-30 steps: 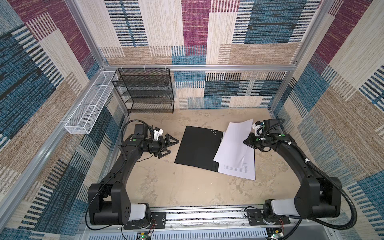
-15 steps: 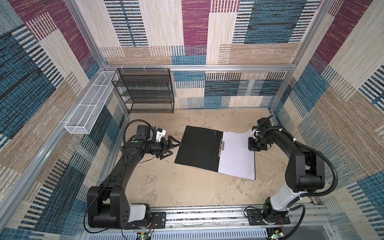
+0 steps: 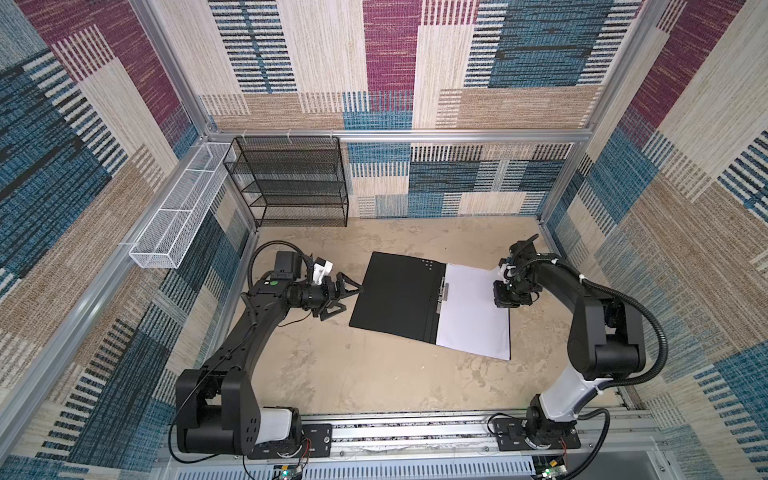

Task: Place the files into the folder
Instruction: 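Pinch the white page at the folder clip with the right gripper, then release page and withdraw right gripper while left gripper reaches folder cover edge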

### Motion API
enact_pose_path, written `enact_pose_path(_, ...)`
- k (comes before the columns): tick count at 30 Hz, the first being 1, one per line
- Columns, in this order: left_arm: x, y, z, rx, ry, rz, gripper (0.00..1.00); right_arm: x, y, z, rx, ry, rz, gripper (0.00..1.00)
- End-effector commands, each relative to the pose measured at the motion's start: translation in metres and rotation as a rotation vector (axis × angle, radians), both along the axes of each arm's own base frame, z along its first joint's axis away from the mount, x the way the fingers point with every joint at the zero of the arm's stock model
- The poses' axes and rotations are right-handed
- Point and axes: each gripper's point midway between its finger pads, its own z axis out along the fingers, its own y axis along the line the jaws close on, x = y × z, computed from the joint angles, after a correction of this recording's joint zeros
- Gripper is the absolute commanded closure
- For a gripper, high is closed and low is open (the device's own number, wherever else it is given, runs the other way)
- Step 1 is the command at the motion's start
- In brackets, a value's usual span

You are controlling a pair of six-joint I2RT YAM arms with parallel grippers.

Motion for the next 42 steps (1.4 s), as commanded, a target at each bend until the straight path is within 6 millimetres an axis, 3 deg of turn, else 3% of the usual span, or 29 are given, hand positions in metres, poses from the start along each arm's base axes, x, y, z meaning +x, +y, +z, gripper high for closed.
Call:
enact_pose_path(1, -0.003, -0.007, 0.007, -0.021, -0.029, -0.037, 0.01, 0.009, 0.006, 0.004, 0.019, -0.045, 0.022, 1.0)
enact_pose_path(24, -0.007, -0.01, -0.005, -0.041, 0.011, -0.043, 0.01, 0.006, 0.017, 0.0, 0.08, -0.039, 0.008, 0.95)
enact_pose_path(33, -0.007, -0.011, -0.007, -0.046, 0.019, -0.041, 0.01, 0.007, 0.016, -0.002, 0.072, -0.036, 0.005, 0.85)
enact_pose_path(36, -0.008, -0.011, -0.009, -0.045, 0.022, -0.041, 0.01, 0.011, 0.014, -0.001, 0.058, -0.046, -0.003, 0.67)
enact_pose_path(37, -0.008, -0.011, -0.009, -0.045, 0.023, -0.041, 0.01, 0.012, 0.012, 0.0, 0.052, -0.044, -0.009, 0.49)
enact_pose_path(38, -0.008, -0.011, -0.009, -0.043, 0.021, -0.04, 0.01, 0.014, 0.011, 0.001, 0.043, -0.048, -0.019, 0.01)
enact_pose_path(42, -0.007, -0.011, -0.013, -0.03, 0.031, -0.036, 0.01, 0.02, -0.003, 0.006, -0.011, -0.062, -0.081, 0.0)
